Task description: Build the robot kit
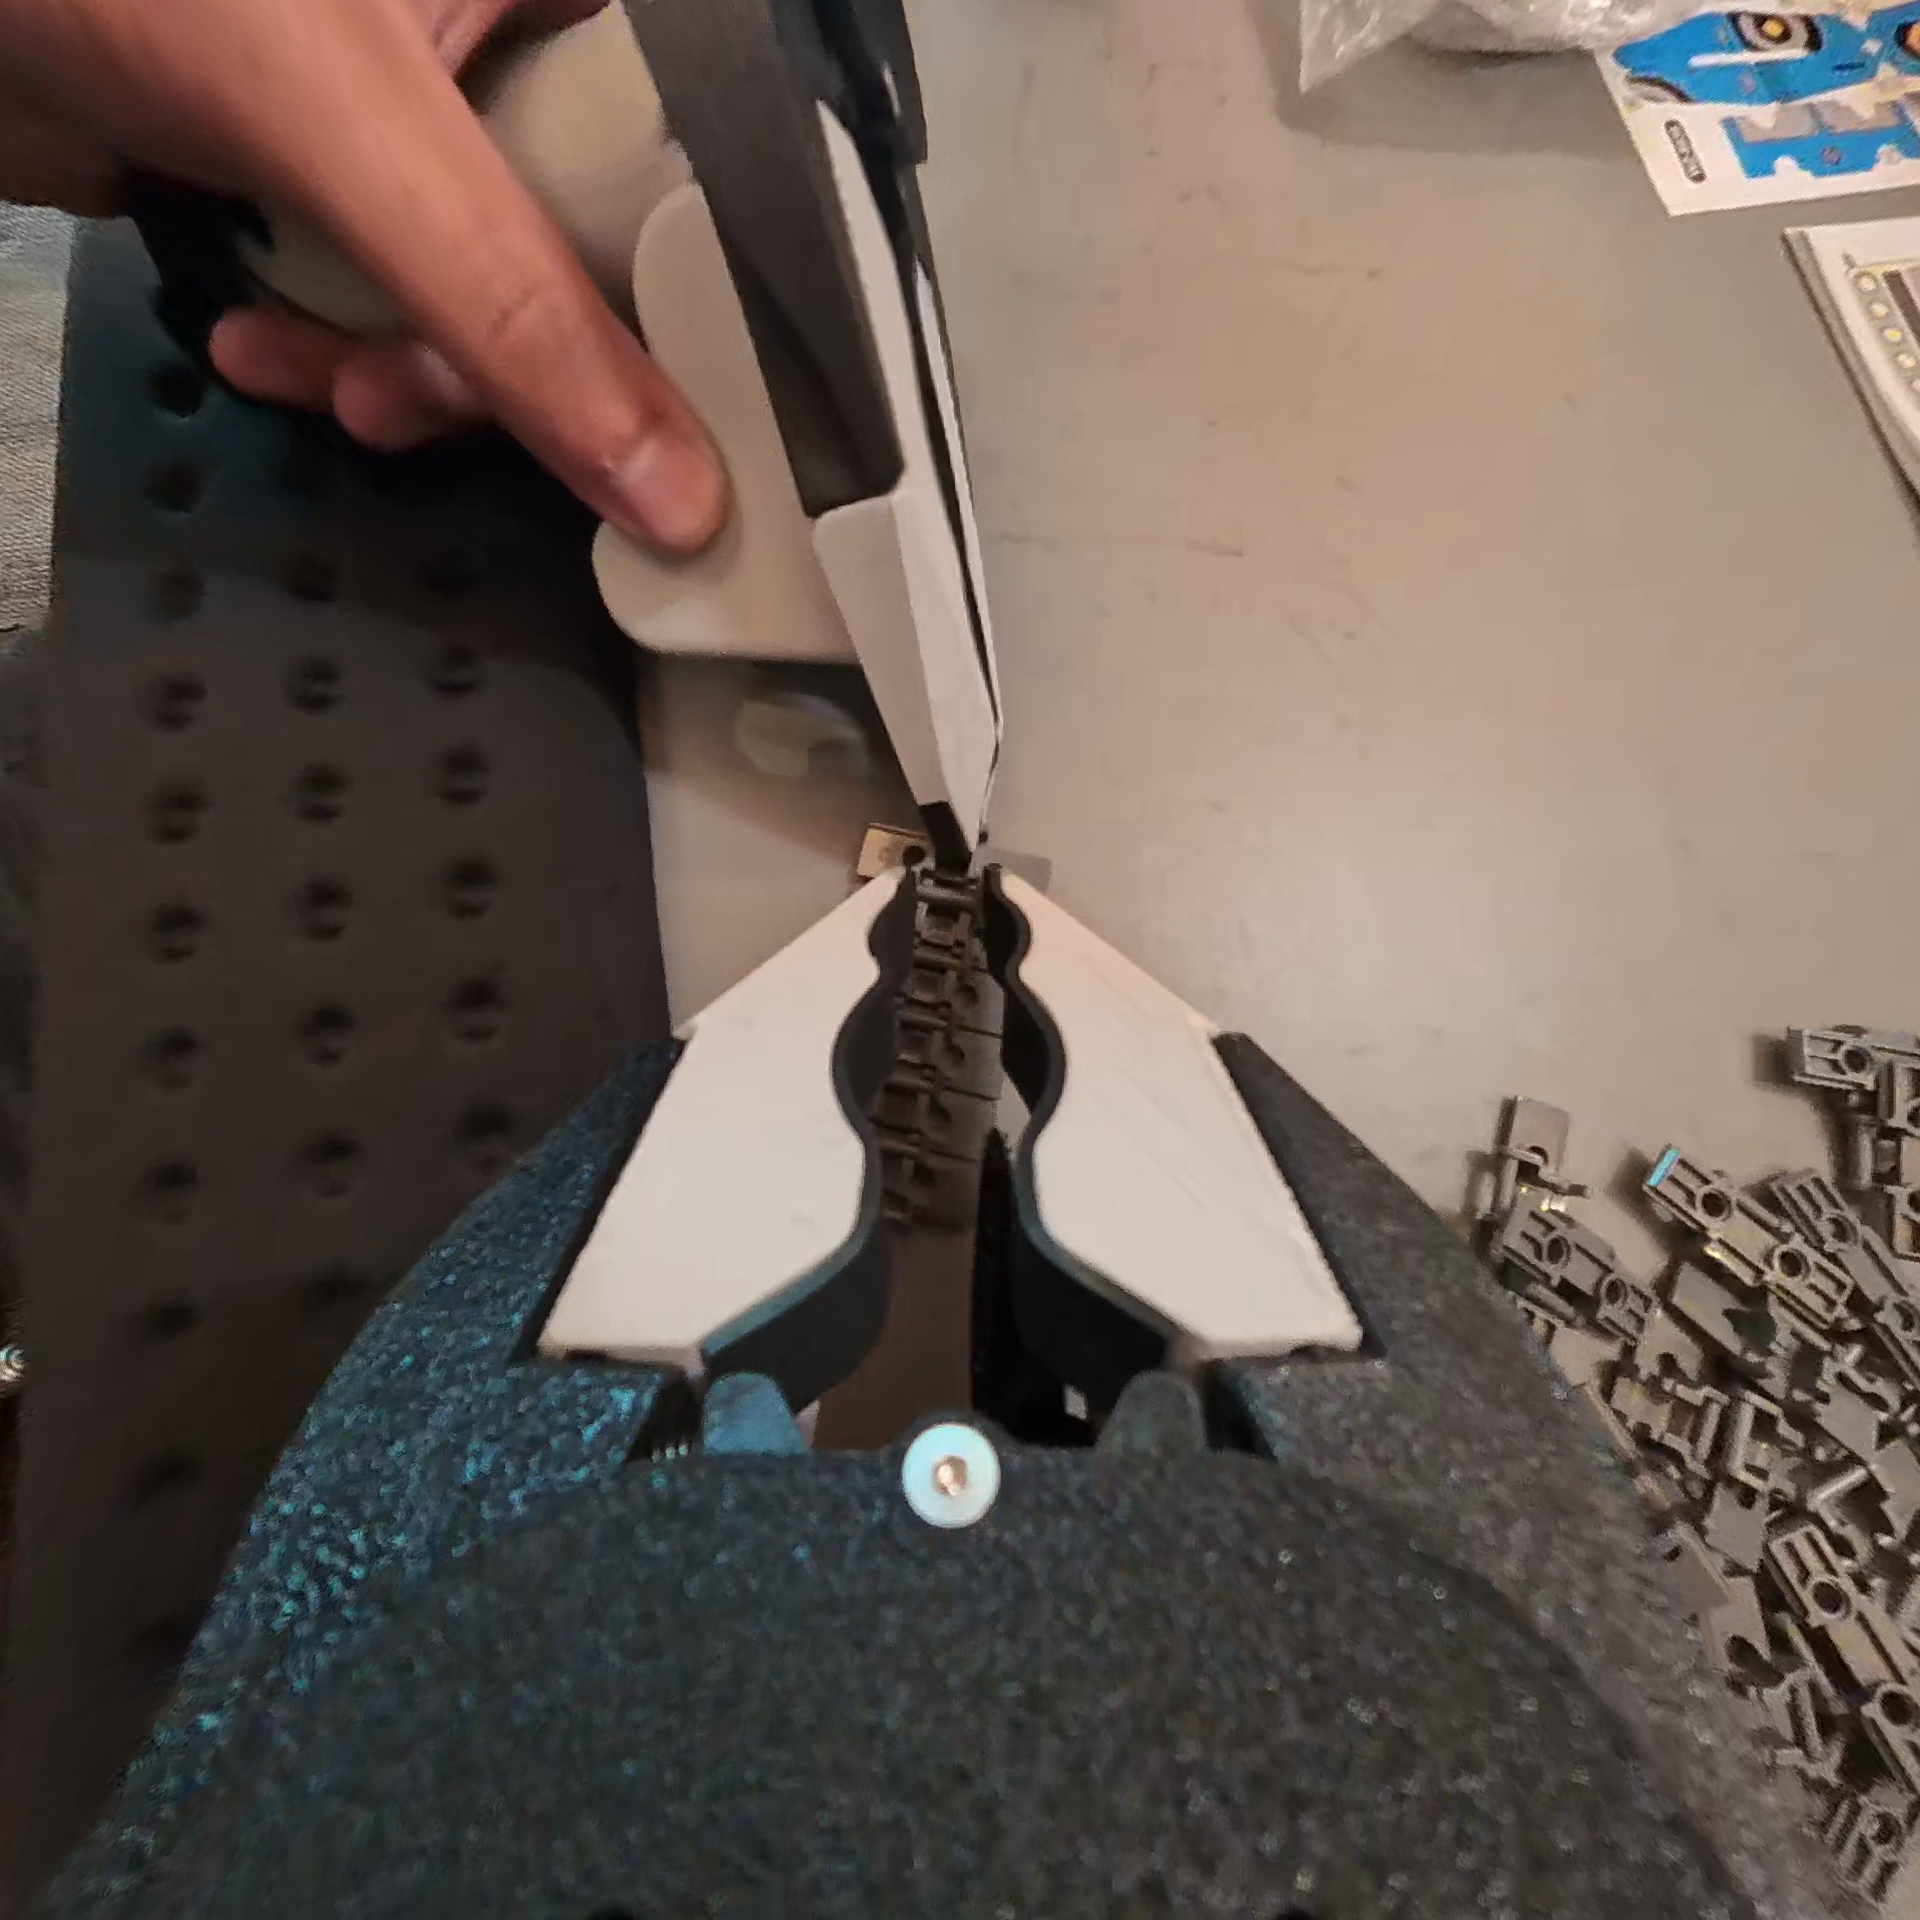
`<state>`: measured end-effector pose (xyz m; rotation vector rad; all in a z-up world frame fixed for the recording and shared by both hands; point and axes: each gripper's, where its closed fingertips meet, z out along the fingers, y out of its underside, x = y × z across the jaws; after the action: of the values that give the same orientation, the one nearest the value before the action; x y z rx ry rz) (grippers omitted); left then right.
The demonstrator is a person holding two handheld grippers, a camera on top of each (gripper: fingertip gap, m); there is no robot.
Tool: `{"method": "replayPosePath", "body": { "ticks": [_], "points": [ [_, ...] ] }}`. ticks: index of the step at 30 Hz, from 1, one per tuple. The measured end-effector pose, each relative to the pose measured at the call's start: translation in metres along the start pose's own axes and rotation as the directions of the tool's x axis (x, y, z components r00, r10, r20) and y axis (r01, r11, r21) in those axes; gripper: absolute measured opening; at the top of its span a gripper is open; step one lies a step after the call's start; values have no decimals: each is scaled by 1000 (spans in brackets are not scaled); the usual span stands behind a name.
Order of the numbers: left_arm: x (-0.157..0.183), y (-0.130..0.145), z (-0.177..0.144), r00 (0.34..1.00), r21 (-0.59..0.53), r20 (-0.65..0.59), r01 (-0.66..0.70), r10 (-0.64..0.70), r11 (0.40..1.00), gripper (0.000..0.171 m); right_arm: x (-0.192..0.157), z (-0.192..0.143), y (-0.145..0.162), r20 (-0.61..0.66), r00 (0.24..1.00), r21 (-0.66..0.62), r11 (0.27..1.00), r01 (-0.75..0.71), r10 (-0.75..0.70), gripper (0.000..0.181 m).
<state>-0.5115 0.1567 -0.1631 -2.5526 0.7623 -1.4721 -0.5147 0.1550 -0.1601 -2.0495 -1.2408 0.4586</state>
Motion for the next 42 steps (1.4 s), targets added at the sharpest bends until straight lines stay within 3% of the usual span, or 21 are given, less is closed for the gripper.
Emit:
{"method": "replayPosePath", "body": {
  "ticks": [7,24,29,34,37,42],
  "points": [
    [0,1,0,999,-14,22,-34,34,999,4,2,0,3,49,995,-38,996,-83,85,5],
    [-1,2,1,977,-54,120,-169,175,984,4,3,2,5,50,997,-207,977,-43,54,0],
    [1,1,0,996,-34,16,-86,87,996,5,2,2,5,100,984,-149,980,-130,146,0],
    [11,3,-10,953,-58,68,-291,295,955,2,0,3,4,110,985,-168,979,-112,131,0],
    [17,-5,-20,937,-13,83,-338,338,941,2,0,3,4,95,988,-169,980,-102,119,0],
    [6,21,-9,910,-173,97,-383,402,907,0,0,4,4,95,987,-161,980,-114,130,0]
  ]
}}
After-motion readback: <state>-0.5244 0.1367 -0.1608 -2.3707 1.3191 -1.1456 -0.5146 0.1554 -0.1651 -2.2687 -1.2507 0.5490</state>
